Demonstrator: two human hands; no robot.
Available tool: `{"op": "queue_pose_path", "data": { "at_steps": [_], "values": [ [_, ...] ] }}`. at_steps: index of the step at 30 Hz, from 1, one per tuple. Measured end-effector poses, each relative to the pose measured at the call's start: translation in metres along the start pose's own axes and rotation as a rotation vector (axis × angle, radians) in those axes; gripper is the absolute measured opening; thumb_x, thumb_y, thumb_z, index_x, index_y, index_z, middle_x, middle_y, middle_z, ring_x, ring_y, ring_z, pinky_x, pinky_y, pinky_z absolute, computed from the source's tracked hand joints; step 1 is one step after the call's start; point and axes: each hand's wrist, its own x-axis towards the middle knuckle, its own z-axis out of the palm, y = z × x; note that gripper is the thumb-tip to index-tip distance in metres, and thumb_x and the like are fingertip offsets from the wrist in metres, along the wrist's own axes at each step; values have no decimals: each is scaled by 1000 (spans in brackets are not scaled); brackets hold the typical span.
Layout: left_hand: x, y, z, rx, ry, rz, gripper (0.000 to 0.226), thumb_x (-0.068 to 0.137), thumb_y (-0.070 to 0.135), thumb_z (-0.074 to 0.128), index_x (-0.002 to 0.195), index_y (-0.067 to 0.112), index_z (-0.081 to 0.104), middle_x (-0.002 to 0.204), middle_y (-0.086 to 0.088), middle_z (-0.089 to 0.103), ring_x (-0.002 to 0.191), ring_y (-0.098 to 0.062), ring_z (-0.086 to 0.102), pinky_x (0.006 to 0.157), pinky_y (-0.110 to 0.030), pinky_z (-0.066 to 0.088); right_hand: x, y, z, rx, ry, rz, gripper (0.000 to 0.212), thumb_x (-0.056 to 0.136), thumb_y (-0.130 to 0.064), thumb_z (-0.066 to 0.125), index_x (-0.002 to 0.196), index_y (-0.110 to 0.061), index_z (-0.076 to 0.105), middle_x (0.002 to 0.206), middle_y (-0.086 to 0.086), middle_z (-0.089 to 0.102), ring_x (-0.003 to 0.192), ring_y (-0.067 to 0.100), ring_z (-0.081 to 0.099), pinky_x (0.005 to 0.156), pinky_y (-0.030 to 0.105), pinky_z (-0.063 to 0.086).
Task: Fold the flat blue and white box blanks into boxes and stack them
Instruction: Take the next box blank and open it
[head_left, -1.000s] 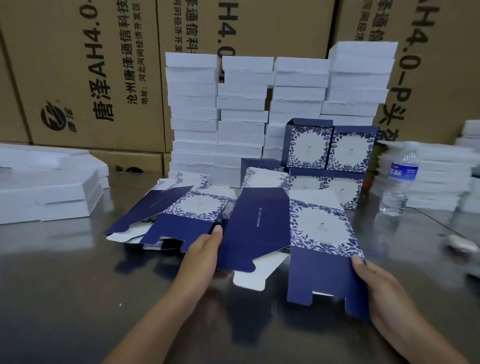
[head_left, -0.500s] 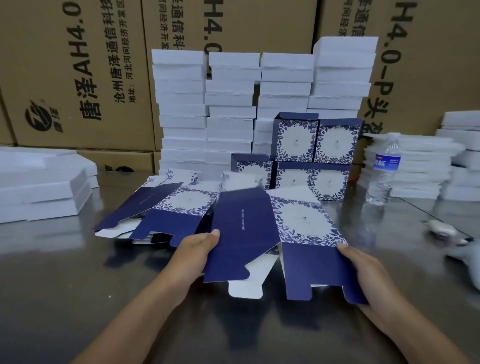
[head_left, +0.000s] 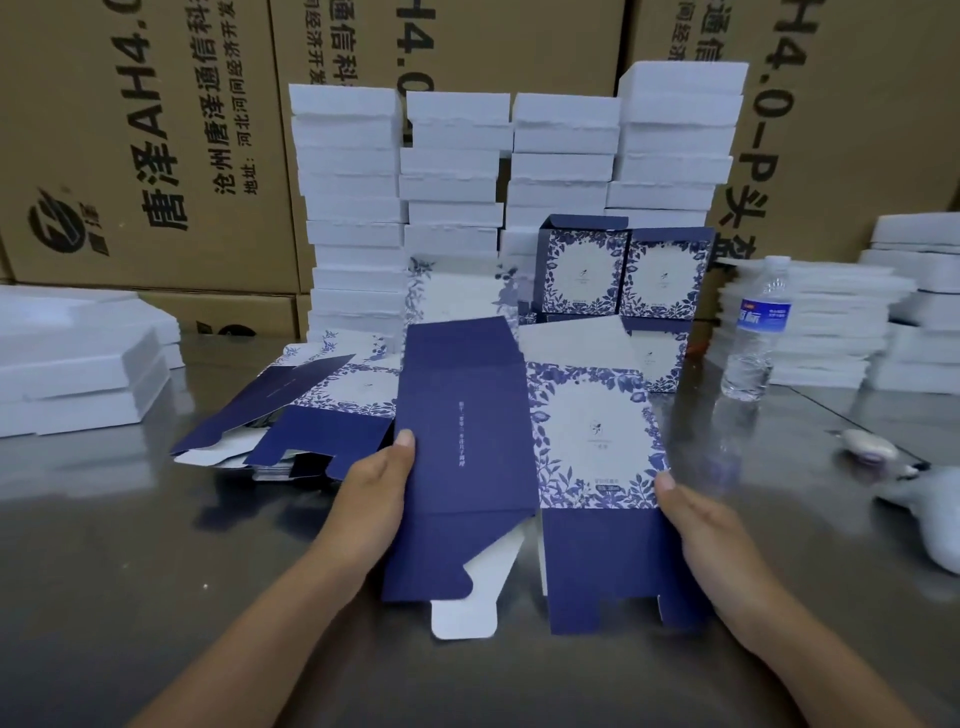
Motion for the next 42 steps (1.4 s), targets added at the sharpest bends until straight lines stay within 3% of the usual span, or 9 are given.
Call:
{"op": "queue_pose_path", "data": {
  "at_steps": [4, 11, 20, 23, 26, 28, 30, 34, 42],
  "values": [
    [0, -3, -1, 0, -3, 5, 46, 98, 46, 39, 82, 19, 72, 76, 12, 74, 68, -6, 70, 61, -24, 50, 0, -2, 0, 23, 10, 10, 42, 95, -29, 48, 68, -12, 75, 79, 2, 75, 69, 11, 70, 72, 29, 51],
    [-2, -3, -1, -7, -106, -25, 43, 97, 47, 43, 74, 30, 76, 82, 5, 75, 74, -13, 72, 71, -33, 53, -2, -6, -5, 15, -7, 24, 48, 97, -38, 43, 65, -26, 76, 72, -11, 73, 63, 2, 68, 47, 13, 48],
    [-4, -1, -3, -58, -38, -32, 43, 95, 50, 43, 74, 31, 76, 81, 6, 75, 72, -11, 72, 64, -28, 53, 0, -3, -3, -63, -32, 28, 43, 96, -39, 45, 87, -9, 74, 88, 0, 75, 88, 19, 70, 85, 38, 51],
    [-2, -2, -4, -75, -72, -41, 41, 96, 46, 44, 78, 31, 77, 85, 3, 76, 77, -15, 73, 70, -31, 53, 0, -3, -2, -14, -9, 10, 38, 96, -35, 47, 81, -15, 75, 88, 3, 75, 83, 18, 70, 78, 30, 52],
    [-2, -2, -3, -43, -105, -34, 40, 96, 46, 45, 79, 28, 76, 85, 0, 76, 76, -18, 73, 71, -33, 55, 4, 1, -4, -47, 107, -49, 40, 98, -31, 45, 94, 5, 62, 101, 23, 66, 83, 38, 62, 69, 30, 48],
    [-3, -2, 0, -2, -119, -26, 41, 96, 46, 45, 79, 25, 76, 83, -1, 76, 75, -19, 73, 73, -34, 56, 6, 4, -5, -108, 151, -88, 41, 99, -28, 43, 96, 10, 59, 100, 30, 62, 71, 23, 60, 63, 26, 45],
    [-4, -2, 1, 16, -119, -16, 43, 96, 46, 45, 75, 23, 75, 81, 0, 75, 72, -16, 72, 71, -31, 55, 7, 6, -6, -130, 169, -107, 36, 99, -24, 43, 86, 2, 64, 75, 16, 67, 57, 2, 53, 54, 13, 41],
    [-4, 2, 3, -51, -80, -19, 47, 95, 48, 44, 67, 26, 74, 76, 4, 75, 64, -9, 70, 57, -22, 54, 9, 8, -6, -146, 174, -144, 35, 98, -23, 44, 84, 1, 64, 63, -6, 60, 56, 3, 49, 48, 7, 37],
    [-3, 0, -1, -36, -68, 0, 43, 97, 40, 47, 70, 21, 74, 77, -3, 75, 65, -16, 69, 69, -34, 55, 6, 2, -3, -12, 150, -26, 36, 97, -27, 48, 79, 1, 63, 69, 18, 66, 60, 14, 53, 51, 15, 43]
  ]
}}
